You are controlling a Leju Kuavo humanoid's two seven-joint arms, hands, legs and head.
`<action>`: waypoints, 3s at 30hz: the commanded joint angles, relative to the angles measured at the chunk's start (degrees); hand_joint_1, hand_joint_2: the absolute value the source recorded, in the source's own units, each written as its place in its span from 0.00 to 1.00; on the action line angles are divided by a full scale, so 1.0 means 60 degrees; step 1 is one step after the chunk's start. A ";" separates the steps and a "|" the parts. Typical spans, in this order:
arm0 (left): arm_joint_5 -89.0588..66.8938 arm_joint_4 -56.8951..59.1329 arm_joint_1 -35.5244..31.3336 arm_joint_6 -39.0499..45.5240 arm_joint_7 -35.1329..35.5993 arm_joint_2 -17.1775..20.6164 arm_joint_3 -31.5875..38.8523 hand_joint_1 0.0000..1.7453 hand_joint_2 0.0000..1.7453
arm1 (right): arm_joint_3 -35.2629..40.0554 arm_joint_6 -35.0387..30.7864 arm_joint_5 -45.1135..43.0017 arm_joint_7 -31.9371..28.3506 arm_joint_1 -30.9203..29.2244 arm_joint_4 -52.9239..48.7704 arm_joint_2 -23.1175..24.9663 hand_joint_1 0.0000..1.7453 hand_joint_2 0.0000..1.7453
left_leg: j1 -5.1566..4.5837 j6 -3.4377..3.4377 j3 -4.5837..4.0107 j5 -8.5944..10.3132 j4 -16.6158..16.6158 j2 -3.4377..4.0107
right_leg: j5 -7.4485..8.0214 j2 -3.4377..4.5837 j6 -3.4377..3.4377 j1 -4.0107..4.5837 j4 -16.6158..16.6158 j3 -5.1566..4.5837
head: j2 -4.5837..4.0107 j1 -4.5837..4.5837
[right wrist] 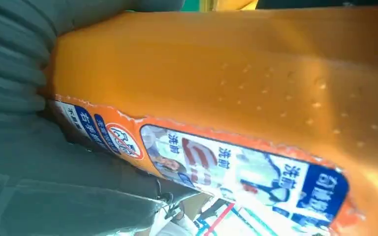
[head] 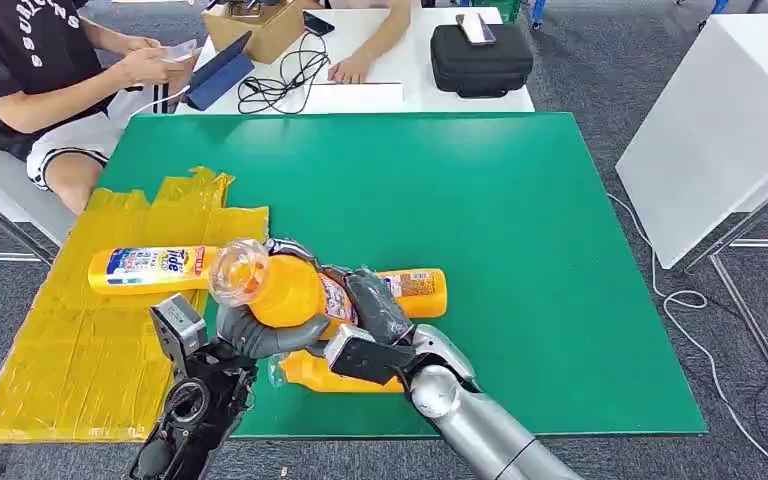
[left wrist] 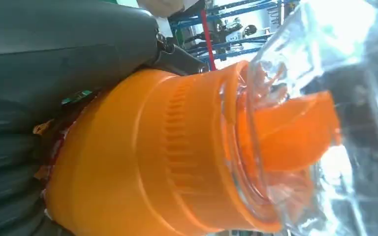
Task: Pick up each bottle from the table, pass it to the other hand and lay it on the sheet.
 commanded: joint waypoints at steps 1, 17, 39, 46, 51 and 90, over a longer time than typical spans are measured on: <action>0.0110 0.0799 -0.0735 0.0142 0.0084 0.0206 0.0530 1.00 1.00 | -0.0047 0.0008 0.0044 -0.0214 0.0110 -0.0663 -0.0592 1.00 1.00 | 0.0011 -0.0010 0.0039 -0.0014 -0.0004 -0.0016 | -0.0015 -0.0030 0.0009 0.0011 -0.0017 0.0053 | 0.0000 0.0000; -0.0396 0.0654 -0.0820 0.1092 0.0129 0.0166 0.0742 1.00 1.00 | -0.1043 -0.1142 0.0170 -0.0211 0.0950 -0.2853 -0.1151 0.00 1.00 | 0.0003 -0.0005 0.0018 -0.0005 -0.0006 -0.0020 | -0.0009 -0.0029 0.0007 0.0002 -0.0011 0.0028 | 0.0000 0.0000; -0.7629 0.0386 -0.0672 0.5118 0.1032 0.0505 0.1741 1.00 1.00 | -0.4928 -0.3158 0.2863 0.0116 0.5396 -0.7591 -0.2323 0.00 1.00 | 0.0009 -0.0009 0.0045 -0.0034 0.0002 -0.0063 | -0.0034 -0.0066 0.0009 0.0005 -0.0020 0.0072 | 0.0000 0.0000; -1.4255 0.1913 -0.1820 0.5447 0.3647 0.1985 0.0984 1.00 1.00 | -0.5536 -0.3094 0.2887 0.0072 0.5405 -0.7553 -0.2410 0.00 1.00 | 0.0000 -0.0005 0.0019 -0.0011 -0.0005 -0.0031 | -0.0012 -0.0043 0.0005 0.0003 -0.0013 0.0030 | 0.0000 -0.0004; -1.4898 0.3730 -0.3185 0.4479 0.4597 0.2552 -0.0541 1.00 1.00 | -0.5684 -0.2945 0.3009 0.0007 0.5565 -0.7475 -0.2222 0.00 1.00 | 0.0011 -0.0013 0.0049 -0.0008 -0.0008 -0.0065 | -0.0021 -0.0085 0.0007 0.0013 -0.0023 0.0073 | 0.0000 0.0000; -1.4046 1.1696 -0.8353 0.3592 0.4137 0.1619 0.1933 1.00 1.00 | -0.4904 -0.1489 0.2357 0.0107 0.3502 -0.5444 -0.1804 0.00 1.00 | 0.0021 -0.0029 0.0005 -0.0001 0.0019 0.0008 | 0.0004 -0.0004 0.0006 0.0025 0.0003 0.0019 | 0.0000 -0.0004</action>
